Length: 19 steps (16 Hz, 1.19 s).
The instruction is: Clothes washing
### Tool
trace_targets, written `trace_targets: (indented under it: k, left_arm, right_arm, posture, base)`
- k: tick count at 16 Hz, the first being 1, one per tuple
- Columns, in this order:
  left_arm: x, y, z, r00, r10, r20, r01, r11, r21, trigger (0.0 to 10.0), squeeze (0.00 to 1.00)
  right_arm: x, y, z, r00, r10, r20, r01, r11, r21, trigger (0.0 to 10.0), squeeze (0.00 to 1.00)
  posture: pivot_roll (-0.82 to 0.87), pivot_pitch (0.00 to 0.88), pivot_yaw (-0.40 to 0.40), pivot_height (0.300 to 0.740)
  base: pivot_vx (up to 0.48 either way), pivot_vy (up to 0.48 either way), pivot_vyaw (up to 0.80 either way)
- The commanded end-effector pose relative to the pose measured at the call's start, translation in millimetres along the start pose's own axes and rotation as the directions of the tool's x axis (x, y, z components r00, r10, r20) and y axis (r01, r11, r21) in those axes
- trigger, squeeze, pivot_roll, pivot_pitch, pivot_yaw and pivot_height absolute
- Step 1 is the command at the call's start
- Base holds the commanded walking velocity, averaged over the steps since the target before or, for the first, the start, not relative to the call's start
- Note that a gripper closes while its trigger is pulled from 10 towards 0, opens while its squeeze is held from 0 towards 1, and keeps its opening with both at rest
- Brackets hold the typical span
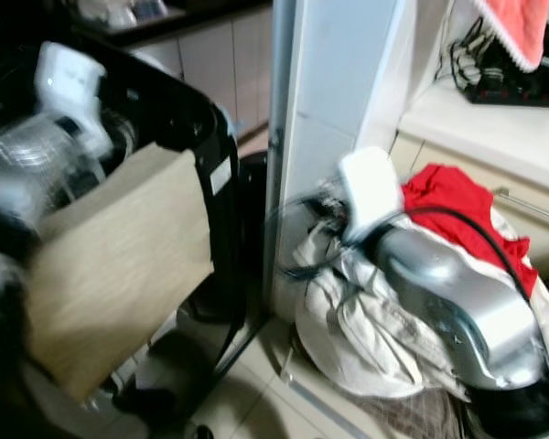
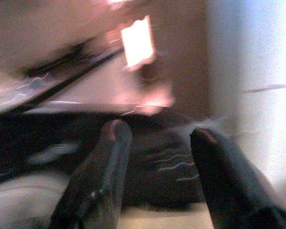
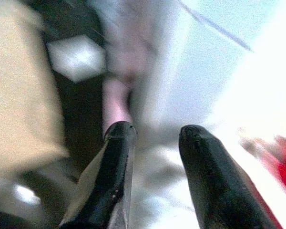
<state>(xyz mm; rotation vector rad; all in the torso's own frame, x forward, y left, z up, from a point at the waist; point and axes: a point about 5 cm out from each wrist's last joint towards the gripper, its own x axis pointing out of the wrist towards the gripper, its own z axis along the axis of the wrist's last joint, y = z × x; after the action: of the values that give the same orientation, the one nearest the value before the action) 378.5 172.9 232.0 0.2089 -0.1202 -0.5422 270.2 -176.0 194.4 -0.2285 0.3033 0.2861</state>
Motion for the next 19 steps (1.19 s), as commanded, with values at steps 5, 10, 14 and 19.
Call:
trace_targets:
  k: [5,10,14,19]
  left_arm:
    - [-15.1,-82.7,3.4,0.870,-0.487,0.073,0.491,0.869,-0.062,10.0,0.00]
    - [-31.7,-126.8,-3.2,0.769,-0.638,0.033,0.638,0.764,-0.094,10.0,0.00]
    - [-30.0,-133.6,-8.0,0.808,-0.589,-0.001,0.587,0.806,-0.074,10.0,0.00]
    - [-27.8,-135.4,-15.0,0.846,-0.533,-0.033,0.529,0.845,-0.077,10.0,0.00]
  right_arm:
    - [-25.6,-27.1,-4.8,0.991,0.096,-0.089,-0.101,0.994,-0.051,10.0,1.00]
    - [-28.1,-45.9,-27.7,0.968,0.083,-0.238,-0.113,0.987,-0.112,10.0,1.00]
    - [-18.9,-51.6,-48.6,0.956,0.066,-0.286,-0.121,0.976,-0.180,10.0,0.00]
    - [-4.3,-51.9,-69.3,0.957,0.127,-0.259,-0.171,0.973,-0.154,3.0,0.00]
  posture:
    - [-0.14,0.000,0.040,0.740]
    - [-0.14,0.000,0.036,0.740]
    - [-0.14,0.000,0.035,0.740]
    - [-0.14,0.000,0.033,0.740]
  base:
    - [0.000,0.000,0.00]
    - [0.000,0.000,0.00]
    - [0.000,0.000,0.00]
    - [0.000,0.000,0.00]
